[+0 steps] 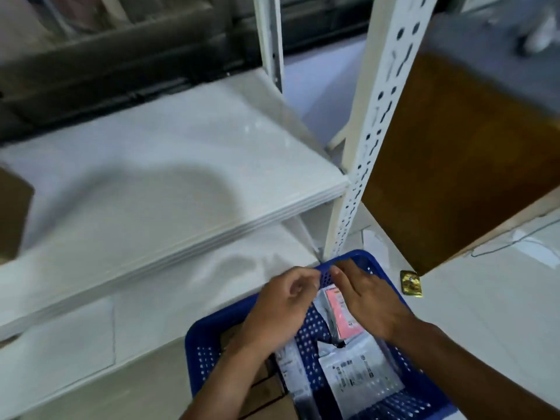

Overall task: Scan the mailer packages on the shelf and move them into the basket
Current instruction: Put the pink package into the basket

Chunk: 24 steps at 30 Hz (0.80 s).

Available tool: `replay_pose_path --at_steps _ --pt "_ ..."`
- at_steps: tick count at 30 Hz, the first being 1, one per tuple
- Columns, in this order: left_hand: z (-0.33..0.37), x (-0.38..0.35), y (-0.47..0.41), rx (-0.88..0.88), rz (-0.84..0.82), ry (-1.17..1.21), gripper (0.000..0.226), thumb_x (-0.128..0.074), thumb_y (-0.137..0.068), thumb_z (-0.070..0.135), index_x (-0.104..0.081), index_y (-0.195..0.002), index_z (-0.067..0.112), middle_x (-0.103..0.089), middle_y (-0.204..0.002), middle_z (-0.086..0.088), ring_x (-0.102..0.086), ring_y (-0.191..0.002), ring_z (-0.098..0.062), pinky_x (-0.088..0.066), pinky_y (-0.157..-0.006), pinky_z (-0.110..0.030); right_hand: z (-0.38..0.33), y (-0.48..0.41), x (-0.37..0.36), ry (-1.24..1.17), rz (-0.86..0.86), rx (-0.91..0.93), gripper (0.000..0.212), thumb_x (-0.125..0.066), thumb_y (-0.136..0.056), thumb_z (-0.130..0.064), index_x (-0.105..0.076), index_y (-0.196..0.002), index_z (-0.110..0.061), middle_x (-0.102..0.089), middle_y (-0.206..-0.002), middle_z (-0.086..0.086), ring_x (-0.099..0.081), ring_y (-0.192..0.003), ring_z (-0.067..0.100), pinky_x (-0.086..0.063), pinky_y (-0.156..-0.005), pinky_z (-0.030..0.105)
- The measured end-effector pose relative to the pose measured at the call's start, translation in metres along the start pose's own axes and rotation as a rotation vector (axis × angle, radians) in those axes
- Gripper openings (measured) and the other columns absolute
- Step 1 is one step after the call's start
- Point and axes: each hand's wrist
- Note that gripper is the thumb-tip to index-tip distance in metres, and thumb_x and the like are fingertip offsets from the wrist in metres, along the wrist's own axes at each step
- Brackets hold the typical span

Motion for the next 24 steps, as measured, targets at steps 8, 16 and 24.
replay_pose_path --at_steps 8,16,24 --pt "0.138 0.104 0.090 -0.241 0.038 -0.309 0.024 -0.050 -0.101 0.041 -0.066 -0.118 0.034 -0.061 -0.121 0.030 -0.048 -0.111 0.018 -0.029 -0.085 0.006 -0.121 0.030 0.120 0.233 0.030 0.127 0.061 -0.008 -0.098 -0.058 -0.055 -0.125 -0.030 -0.070 -0.107 0.002 -0.067 -0.092 0.019 -0.055 -0.083 0.040" --pt "0.243 0.214 0.164 -0.363 0.204 -0.271 0.019 -0.055 -0.100 0.038 -0.067 -0.113 0.035 -0.067 -0.113 0.026 -0.056 -0.112 0.011 -0.043 -0.103 -0.022 -0.260 0.055 0.221 0.224 0.139 0.281 0.080 0.004 -0.090 -0.071 -0.061 -0.101 -0.026 -0.068 -0.083 -0.001 -0.066 -0.078 0.015 -0.054 -0.081 0.036" --pt "0.330 0.311 0.251 -0.420 0.337 -0.357 0.020 -0.053 -0.101 0.037 -0.065 -0.117 0.034 -0.066 -0.111 0.024 -0.056 -0.105 0.016 -0.046 -0.099 -0.018 -0.398 0.085 0.291 0.247 0.288 0.409 0.071 -0.007 -0.092 -0.072 -0.063 -0.094 -0.029 -0.070 -0.085 -0.008 -0.064 -0.088 0.014 -0.050 -0.086 0.038"
Point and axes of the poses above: each hand's wrist, its own y-axis away from the middle knuckle, its own x-axis out of the back of the hand, z = x × y
